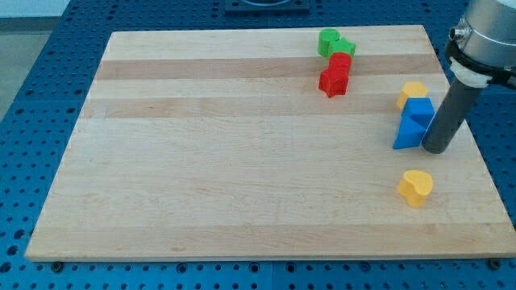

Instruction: Slide the heart to the left of the cube

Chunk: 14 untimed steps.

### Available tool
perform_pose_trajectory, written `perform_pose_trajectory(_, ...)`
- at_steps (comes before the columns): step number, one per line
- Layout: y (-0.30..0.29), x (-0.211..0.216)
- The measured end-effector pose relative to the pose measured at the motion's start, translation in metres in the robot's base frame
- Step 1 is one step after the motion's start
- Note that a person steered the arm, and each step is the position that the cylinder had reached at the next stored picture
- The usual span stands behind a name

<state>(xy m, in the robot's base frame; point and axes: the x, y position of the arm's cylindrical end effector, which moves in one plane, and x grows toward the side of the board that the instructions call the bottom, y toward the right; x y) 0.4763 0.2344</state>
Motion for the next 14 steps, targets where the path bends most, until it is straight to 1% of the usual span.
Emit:
perform_pose_trajectory(2,0.023,0.07)
perform_pose_trajectory(3,0.012,0.095)
perform_pose_trajectory(5,-0.043,0.088)
perform_pose_trajectory(6,-0.061,0.072)
perform_pose_trajectory(9,-0.076,0.02)
perform_pose_trajectory(10,-0.09,0.007)
perform_pose_trajectory(14,-0.15,0.004)
